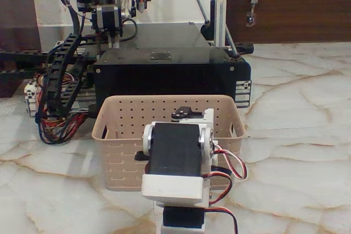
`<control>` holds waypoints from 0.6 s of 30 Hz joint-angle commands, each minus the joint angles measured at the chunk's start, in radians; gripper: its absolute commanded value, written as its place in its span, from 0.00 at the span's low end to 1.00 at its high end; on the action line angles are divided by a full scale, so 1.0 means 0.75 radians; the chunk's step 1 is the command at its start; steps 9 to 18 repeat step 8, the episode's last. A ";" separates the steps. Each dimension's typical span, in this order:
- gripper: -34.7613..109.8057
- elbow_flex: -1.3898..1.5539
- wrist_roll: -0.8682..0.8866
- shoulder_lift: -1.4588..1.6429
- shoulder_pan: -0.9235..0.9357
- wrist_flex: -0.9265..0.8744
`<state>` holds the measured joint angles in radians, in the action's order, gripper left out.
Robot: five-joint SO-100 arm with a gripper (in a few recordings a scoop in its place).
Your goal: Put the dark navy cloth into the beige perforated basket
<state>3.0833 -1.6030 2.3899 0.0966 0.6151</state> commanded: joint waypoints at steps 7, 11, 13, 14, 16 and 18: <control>0.24 -0.002 -0.047 0.031 0.018 0.043; 0.24 -0.002 -0.045 0.029 0.018 0.045; 0.24 -0.002 -0.045 0.029 0.018 0.045; 0.24 -0.002 -0.045 0.029 0.018 0.045; 0.24 -0.002 -0.045 0.029 0.018 0.045; 0.24 -0.002 -0.045 0.029 0.018 0.045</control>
